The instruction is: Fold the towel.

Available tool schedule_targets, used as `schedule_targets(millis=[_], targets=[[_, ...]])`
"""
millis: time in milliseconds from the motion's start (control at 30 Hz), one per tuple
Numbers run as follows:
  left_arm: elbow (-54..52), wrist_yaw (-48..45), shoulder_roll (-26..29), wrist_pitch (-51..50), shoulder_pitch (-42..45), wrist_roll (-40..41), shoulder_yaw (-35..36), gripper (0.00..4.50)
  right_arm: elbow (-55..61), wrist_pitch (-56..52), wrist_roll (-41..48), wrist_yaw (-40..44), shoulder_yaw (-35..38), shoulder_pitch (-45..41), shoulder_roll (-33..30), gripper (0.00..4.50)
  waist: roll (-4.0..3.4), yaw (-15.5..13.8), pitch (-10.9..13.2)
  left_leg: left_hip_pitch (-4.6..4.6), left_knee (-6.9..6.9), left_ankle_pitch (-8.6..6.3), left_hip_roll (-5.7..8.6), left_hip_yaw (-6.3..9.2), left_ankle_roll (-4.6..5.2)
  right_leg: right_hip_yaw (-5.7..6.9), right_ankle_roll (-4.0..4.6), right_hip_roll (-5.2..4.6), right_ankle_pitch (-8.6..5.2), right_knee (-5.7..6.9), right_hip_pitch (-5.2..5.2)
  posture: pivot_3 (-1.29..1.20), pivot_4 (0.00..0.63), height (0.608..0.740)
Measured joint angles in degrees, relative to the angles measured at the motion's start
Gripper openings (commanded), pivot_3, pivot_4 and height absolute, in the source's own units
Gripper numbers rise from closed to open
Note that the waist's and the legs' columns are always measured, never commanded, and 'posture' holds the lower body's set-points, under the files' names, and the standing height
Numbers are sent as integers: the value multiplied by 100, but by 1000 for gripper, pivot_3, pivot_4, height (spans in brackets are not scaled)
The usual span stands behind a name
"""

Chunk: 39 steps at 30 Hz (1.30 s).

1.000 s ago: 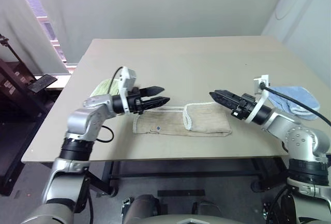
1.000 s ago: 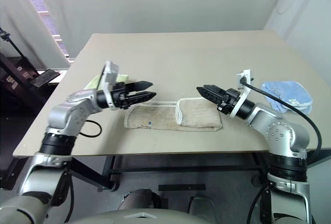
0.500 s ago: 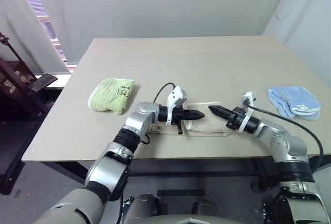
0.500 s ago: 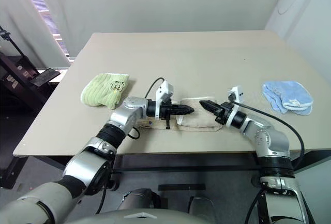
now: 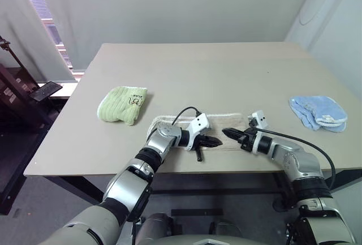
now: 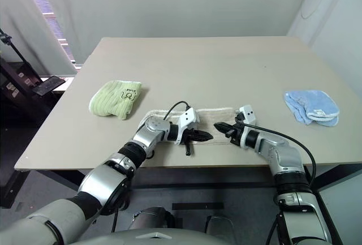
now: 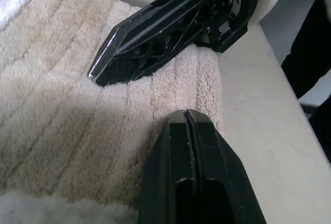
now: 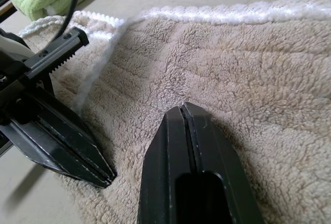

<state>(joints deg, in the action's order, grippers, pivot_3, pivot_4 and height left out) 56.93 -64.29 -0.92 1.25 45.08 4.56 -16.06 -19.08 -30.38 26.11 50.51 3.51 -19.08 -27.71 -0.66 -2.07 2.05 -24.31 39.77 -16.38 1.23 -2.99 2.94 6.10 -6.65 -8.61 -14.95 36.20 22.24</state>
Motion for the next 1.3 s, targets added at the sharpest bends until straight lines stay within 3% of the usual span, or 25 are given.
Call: schedule_targets(millis=[67, 167, 400, 533, 667, 800, 933, 1300], targets=[[-261, -208, 111, -328, -40, 133, 135, 57, 159, -183, 115, 23, 67, 18, -10, 0, -2, 6, 3, -16, 0, 1, -1, 0, -1, -1, -1, 1, 1, 4, 15, 0, 0, 715], [-1205, -342, 508, -901, -219, 345, 322, 655, 615, -530, 422, 67, 260, 57, -41, 598, -4, 20, 4, -33, -1, 4, -2, 1, -6, -3, 0, 0, 2, 13, 16, 0, 0, 715], [-3903, 357, 1324, -3411, -830, 1274, 1131, 3156, 1635, -1243, 1169, 81, 643, 44, -109, 3135, -8, 18, 7, -20, 4, 1, -2, 9, -5, -2, 5, -2, 1, 6, 17, 0, 0, 715], [-5073, 622, 2054, -4744, -1280, 1939, 1657, 4483, 1917, -1405, 1294, 99, 618, 18, -264, 4460, -12, 29, 11, -19, 4, 2, -3, 10, -5, -3, 5, 2, 1, 8, 19, 0, 0, 715], [-5704, 1103, 2472, -6073, -1415, 2675, 2532, 4483, 1985, -1428, 1232, -23, 584, -42, -315, 4460, -11, 15, 12, -17, 6, 2, 2, 10, -5, -2, 4, 6, 1, 9, 15, 0, 0, 715], [-6080, 1681, 2405, -7845, -1644, 3681, 3561, 4483, 1933, -1583, 1239, -122, 561, -158, -307, 4460, -9, 14, 14, -14, 9, 3, 3, 11, -6, -2, 3, 9, 2, 10, 8, 0, 0, 715], [-6165, 2443, 2253, -9101, -1805, 4142, 4332, 4483, 1769, -1951, 1382, -297, 581, -300, -239, 4460, -5, 15, 16, -7, 11, 6, 3, 12, -11, -2, 2, 15, 2, 20, 5, 0, 0, 715], [-5785, 5311, 2060, -9331, -2919, 6593, 4882, 4483, 1477, -2292, 1520, -663, 648, -435, -153, 4460, -4, -5, 16, -4, 11, -5, 2, 13, -33, -15, 14, 0, 2, 20, 8, 0, 0, 715]])
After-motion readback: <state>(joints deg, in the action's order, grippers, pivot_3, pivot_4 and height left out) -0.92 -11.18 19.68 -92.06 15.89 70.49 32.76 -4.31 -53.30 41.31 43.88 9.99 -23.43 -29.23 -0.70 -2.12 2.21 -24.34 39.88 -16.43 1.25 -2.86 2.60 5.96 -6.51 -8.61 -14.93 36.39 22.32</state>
